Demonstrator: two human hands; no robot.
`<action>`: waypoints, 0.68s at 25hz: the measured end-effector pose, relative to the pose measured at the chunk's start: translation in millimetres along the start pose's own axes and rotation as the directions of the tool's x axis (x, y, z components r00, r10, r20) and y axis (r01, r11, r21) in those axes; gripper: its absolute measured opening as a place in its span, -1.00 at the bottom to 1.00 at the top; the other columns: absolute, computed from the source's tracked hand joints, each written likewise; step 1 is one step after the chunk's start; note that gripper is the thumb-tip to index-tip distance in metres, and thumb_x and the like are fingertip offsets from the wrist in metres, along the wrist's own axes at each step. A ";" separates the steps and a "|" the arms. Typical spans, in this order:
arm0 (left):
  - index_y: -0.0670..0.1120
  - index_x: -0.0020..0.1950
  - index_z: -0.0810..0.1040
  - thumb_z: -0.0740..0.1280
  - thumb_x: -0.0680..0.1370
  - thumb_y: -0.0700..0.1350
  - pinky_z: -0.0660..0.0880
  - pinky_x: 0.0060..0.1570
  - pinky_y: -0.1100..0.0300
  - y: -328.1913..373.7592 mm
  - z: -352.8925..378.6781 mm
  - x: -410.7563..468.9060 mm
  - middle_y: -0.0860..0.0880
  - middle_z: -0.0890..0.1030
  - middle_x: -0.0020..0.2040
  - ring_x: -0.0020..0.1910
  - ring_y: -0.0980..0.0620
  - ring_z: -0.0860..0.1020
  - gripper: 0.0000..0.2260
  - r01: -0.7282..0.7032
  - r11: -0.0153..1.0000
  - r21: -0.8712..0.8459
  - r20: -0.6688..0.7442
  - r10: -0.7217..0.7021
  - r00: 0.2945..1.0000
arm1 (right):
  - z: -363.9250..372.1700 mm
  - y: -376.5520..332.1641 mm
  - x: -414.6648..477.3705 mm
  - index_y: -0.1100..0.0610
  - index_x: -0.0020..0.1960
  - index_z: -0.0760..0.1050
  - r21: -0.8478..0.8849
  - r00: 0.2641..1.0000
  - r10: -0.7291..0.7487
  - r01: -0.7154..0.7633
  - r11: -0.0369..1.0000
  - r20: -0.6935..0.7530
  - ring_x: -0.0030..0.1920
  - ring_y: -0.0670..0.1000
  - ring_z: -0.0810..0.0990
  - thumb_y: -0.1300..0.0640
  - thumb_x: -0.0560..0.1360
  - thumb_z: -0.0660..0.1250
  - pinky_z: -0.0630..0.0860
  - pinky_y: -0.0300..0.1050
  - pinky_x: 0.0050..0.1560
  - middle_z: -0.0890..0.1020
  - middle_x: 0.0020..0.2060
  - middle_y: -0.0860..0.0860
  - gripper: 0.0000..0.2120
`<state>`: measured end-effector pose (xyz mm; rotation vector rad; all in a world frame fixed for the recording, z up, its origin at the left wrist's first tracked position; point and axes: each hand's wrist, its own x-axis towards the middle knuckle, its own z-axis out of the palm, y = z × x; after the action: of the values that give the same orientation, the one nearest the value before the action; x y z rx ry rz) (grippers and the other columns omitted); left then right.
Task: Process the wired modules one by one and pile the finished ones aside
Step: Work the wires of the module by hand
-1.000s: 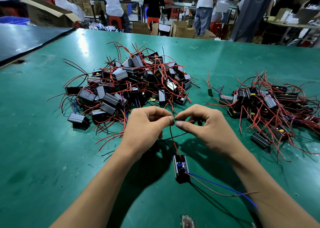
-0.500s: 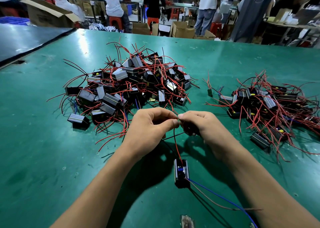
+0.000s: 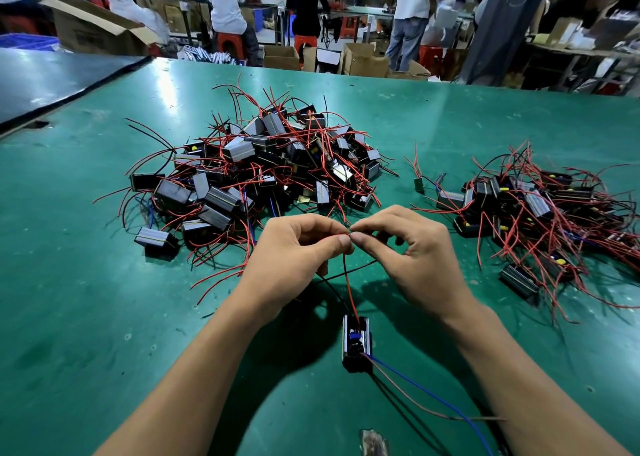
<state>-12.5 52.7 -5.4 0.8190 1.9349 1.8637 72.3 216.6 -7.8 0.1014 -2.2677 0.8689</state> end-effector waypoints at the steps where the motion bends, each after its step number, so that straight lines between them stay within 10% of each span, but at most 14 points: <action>1: -0.12 -0.10 0.69 0.45 0.50 -0.24 0.41 -0.40 0.34 0.3 -0.9 -0.2 -0.06 0.71 -0.25 -0.43 0.14 0.47 -0.96 -0.006 1.000 0.000 -0.004 0.006 1.000 | -0.6 -1.6 0.5 0.14 -0.07 0.69 0.031 0.998 0.052 -0.053 0.998 0.021 -0.20 -0.09 0.58 0.20 0.49 0.50 0.45 -0.33 -0.12 0.65 -0.20 -0.07 -0.96; 6: -0.08 -0.10 0.71 0.47 0.49 -0.20 0.53 -0.27 0.25 -0.9 1.0 -1.8 0.03 0.71 -0.26 -0.31 0.13 0.63 -0.96 -0.108 0.970 0.217 -0.051 0.122 0.991 | -3.3 -10.3 2.7 0.07 -0.18 0.62 0.176 0.917 0.350 -0.383 0.907 0.191 -0.34 -0.21 0.43 0.17 0.53 0.44 0.34 -0.39 -0.25 0.56 -0.36 -0.15 -0.89; 10: -0.05 -0.12 0.72 0.48 0.47 -0.19 0.59 -0.16 0.01 -0.1 6.6 -3.9 0.06 0.70 -0.26 -0.25 0.00 0.65 -0.95 -0.155 0.934 0.321 -0.056 0.182 0.982 | -6.2 -11.3 6.9 0.11 -0.21 0.59 0.184 0.851 0.430 -0.494 0.850 0.301 -0.29 -0.10 0.42 0.20 0.55 0.40 0.35 -0.21 -0.21 0.53 -0.33 -0.03 -0.85; 17: 0.00 -0.08 0.69 0.42 0.54 -0.08 0.57 -0.23 0.14 -0.9 -4.8 -0.8 0.09 0.66 -0.26 -0.30 0.11 0.59 -0.95 -0.162 0.910 0.381 -0.237 0.265 0.934 | -21.6 1.3 9.5 0.05 -0.06 0.66 0.277 0.807 0.511 -0.585 0.762 0.298 -0.30 -0.18 0.52 0.01 0.60 0.32 0.40 -0.37 -0.28 0.65 -0.30 -0.12 -0.82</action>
<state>-14.9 48.5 -6.0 0.9459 2.5090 1.8621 77.3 232.5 9.0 -0.3573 -2.3330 1.6536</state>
